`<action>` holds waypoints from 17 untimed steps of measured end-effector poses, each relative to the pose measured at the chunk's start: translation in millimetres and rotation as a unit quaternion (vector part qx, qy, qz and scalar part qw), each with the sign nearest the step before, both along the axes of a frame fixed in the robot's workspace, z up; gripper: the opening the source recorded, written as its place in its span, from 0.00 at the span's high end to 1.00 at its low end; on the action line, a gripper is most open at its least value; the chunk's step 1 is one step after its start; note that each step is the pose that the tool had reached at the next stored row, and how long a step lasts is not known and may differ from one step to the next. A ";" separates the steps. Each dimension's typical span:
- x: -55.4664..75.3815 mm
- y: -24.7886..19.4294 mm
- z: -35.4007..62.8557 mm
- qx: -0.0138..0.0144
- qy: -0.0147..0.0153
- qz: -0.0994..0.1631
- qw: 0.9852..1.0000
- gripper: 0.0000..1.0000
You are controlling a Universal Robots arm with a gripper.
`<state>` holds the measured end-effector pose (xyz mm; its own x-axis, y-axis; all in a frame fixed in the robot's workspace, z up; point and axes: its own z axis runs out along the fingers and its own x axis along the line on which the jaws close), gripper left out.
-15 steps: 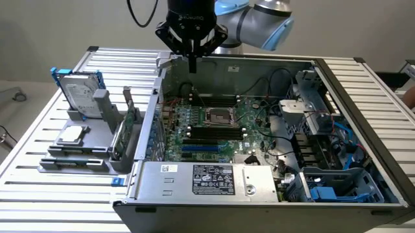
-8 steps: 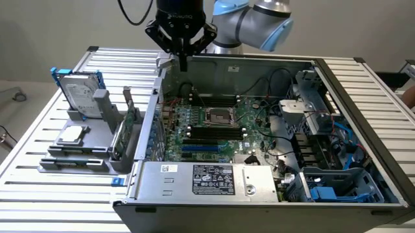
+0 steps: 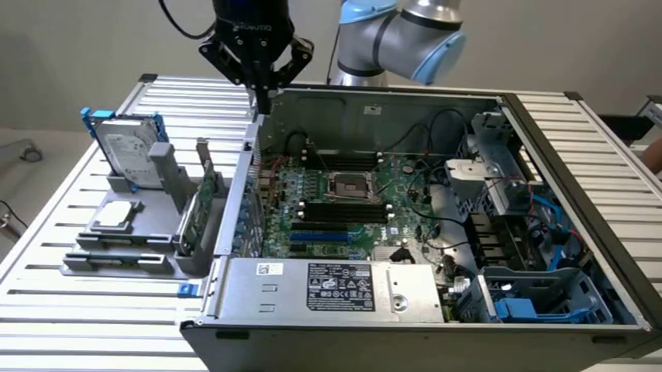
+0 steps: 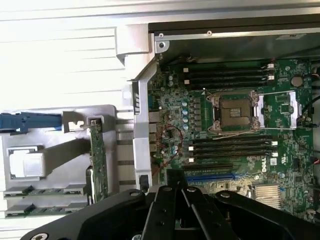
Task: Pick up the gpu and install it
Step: 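Reach for the gpu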
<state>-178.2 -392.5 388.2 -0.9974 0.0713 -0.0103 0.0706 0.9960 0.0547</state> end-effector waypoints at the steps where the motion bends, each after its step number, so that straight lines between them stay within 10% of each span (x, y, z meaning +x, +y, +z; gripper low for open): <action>1: -4.5 0.1 -1.0 0.000 0.000 0.000 1.000 0.89; 17: -76.1 0.2 -17.1 -0.002 0.006 0.000 1.000 0.89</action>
<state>-254.4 -392.3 371.1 -0.9975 0.0710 0.0019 0.0710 0.9962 0.0504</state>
